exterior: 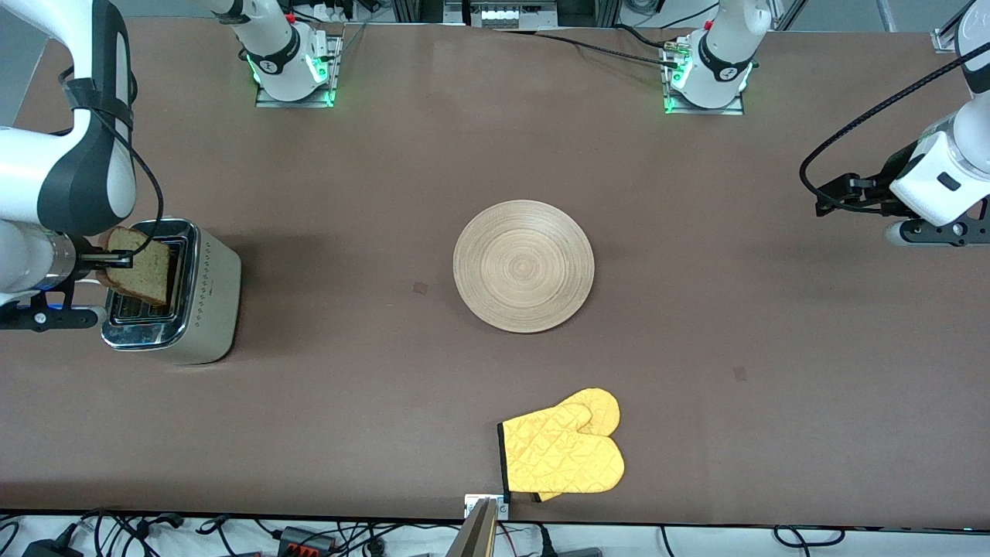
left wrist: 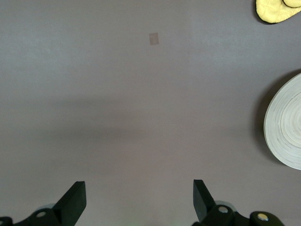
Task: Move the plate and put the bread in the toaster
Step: 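Lower the bread into the toaster slot with the right gripper, then open the right gripper and lift it away from the toaster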
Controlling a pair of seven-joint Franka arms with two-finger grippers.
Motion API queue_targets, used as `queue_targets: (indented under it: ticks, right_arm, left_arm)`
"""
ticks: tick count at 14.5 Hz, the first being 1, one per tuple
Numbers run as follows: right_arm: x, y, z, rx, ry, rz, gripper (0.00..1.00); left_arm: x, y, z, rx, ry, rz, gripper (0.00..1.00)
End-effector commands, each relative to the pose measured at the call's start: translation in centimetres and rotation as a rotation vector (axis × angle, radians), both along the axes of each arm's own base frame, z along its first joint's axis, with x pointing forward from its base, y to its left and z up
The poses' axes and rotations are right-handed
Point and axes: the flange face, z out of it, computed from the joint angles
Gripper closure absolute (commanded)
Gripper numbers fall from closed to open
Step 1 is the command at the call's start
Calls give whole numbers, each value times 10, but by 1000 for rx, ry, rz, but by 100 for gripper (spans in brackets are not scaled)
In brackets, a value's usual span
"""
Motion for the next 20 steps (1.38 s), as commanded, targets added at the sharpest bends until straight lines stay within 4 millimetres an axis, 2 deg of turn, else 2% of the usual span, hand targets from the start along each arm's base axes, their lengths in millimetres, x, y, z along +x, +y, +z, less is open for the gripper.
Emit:
queue_targets:
  ticks: [1,6,11,14,15,16,17,20]
  right_arm:
    - [3,-4,-8,0,-5,18,100]
    - [5,-1,-8,11,-19,23,100]
    - [3,1,-33,44,16,7,100]
    - [1,-8,-47,55,26,-8,100]
    - [0,-12,-47,67,23,-14,83]
    - [1,-11,-46,70,22,-10,27]
    - [0,-6,-40,80,15,-6,0]
    - [-3,4,-10,100,-29,6,0]
  left_arm:
    - [-4,6,11,-7,8,-14,0]
    - [-4,1,10,-7,11,-21,0]
    - [-6,5,17,-7,13,-15,0]
    - [-6,7,20,-8,8,-12,0]
    - [-7,4,20,-8,11,-15,0]
    - [-9,4,19,-8,25,-16,0]
    - [-9,4,19,-8,27,-16,0]
    - [-9,5,19,-9,28,-16,0]
